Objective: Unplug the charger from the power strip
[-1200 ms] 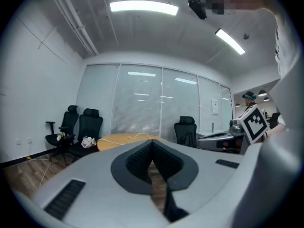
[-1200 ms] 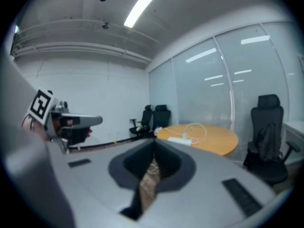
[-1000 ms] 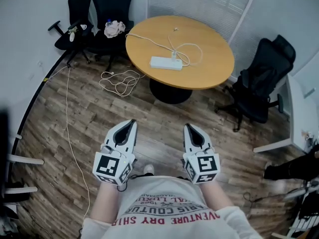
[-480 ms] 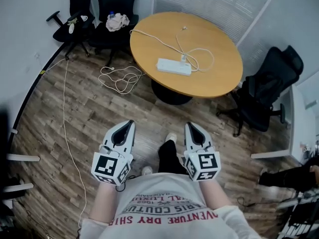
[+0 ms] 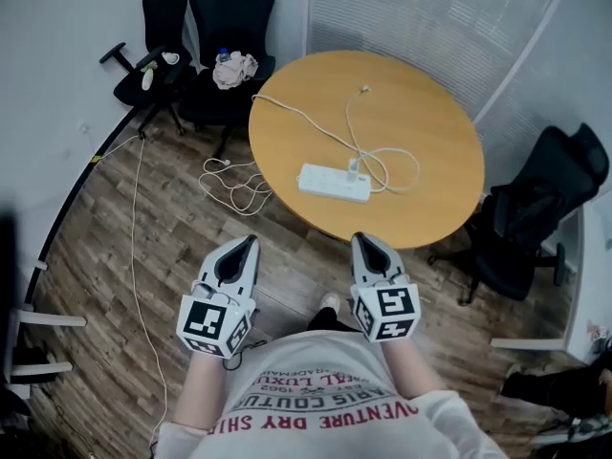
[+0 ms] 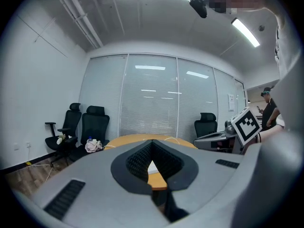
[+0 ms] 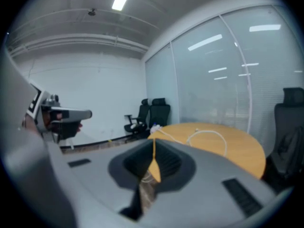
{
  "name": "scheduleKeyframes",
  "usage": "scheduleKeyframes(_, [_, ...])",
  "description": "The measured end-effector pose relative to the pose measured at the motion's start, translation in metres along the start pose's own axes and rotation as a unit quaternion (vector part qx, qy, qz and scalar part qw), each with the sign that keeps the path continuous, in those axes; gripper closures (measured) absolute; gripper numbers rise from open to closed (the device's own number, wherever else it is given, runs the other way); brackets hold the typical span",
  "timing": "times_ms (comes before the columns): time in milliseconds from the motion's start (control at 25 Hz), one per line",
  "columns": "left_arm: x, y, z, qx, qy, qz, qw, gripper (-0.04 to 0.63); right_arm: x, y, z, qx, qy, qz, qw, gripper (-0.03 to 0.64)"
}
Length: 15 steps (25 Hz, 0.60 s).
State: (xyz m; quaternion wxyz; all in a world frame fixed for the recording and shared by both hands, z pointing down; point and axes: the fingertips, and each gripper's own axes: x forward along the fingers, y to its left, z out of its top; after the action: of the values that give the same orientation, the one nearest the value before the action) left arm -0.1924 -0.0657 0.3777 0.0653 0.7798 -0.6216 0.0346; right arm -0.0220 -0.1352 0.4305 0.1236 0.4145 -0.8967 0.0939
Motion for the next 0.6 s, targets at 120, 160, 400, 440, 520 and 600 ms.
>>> scheduleKeyframes(120, [0.05,-0.004,0.012,0.009,-0.002,-0.003,0.9999,0.563,0.028,-0.036,0.01,-0.018,0.007,0.01,1.0,0.588])
scheduleKeyframes(160, [0.066,-0.006,0.013,0.013,-0.001,-0.004,0.9999,0.563,0.036,-0.047,0.012,-0.023,0.01,0.011,1.0,0.588])
scheduleKeyframes(400, [0.149,-0.02,0.007,0.015,0.013,-0.022,0.9996,0.563,0.072,-0.104,0.007,-0.02,0.037,0.018,0.999,0.588])
scheduleKeyframes(440, [0.162,-0.023,0.005,0.013,0.017,-0.029,0.9994,0.563,0.077,-0.111,0.006,-0.021,0.042,0.019,0.999,0.588])
scheduleKeyframes(520, [0.186,-0.028,0.001,0.014,0.027,-0.048,0.9984,0.563,0.087,-0.123,0.004,-0.016,0.051,0.013,0.998,0.588])
scheduleKeyframes(600, [0.205,-0.03,-0.001,0.02,0.037,-0.068,0.9968,0.563,0.095,-0.132,0.001,-0.01,0.062,0.004,0.998,0.588])
